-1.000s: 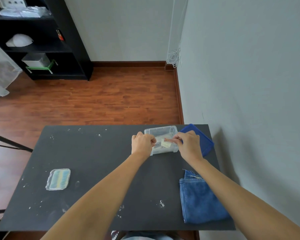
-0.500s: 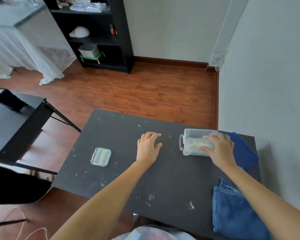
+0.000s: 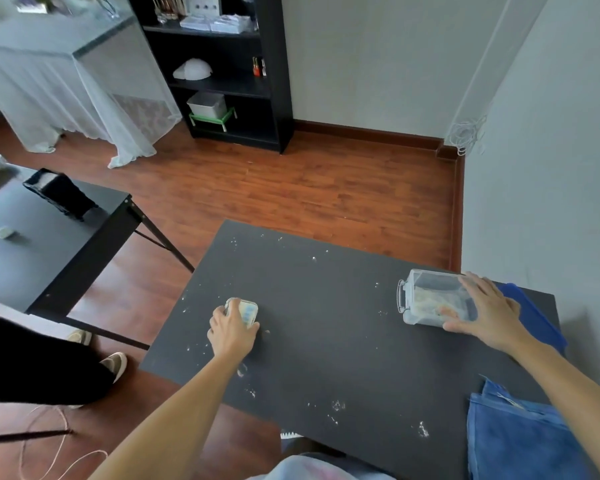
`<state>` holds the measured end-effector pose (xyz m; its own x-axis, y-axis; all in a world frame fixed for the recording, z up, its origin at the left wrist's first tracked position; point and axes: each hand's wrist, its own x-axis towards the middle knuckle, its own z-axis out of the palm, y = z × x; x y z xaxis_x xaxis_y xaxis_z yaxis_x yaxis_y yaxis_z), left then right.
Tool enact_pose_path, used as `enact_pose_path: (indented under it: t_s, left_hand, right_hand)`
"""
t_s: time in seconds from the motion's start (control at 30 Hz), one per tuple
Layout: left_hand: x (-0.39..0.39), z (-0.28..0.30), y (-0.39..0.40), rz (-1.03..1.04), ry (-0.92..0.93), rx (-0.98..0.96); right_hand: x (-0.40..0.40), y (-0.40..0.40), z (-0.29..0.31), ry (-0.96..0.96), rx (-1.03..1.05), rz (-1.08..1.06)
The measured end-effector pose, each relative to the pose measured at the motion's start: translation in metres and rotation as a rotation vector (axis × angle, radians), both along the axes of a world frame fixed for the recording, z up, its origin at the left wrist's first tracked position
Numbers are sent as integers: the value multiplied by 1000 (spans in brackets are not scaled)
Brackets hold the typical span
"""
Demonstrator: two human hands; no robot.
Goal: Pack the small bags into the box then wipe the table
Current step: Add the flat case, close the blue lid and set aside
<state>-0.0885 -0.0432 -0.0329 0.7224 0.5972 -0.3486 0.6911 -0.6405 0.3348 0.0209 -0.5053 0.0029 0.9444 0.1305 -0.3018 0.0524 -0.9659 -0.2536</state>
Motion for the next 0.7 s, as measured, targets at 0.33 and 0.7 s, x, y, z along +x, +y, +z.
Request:
enact_pose_path:
  t_s: [0.33, 0.7]
  left_hand:
    - [22, 13, -24, -124, -222, -136]
    - [95, 71, -219, -921, -419, -382]
  right_hand:
    - [-1, -5, 9, 45, 126, -2]
    - [-3, -5, 8, 19, 232, -49]
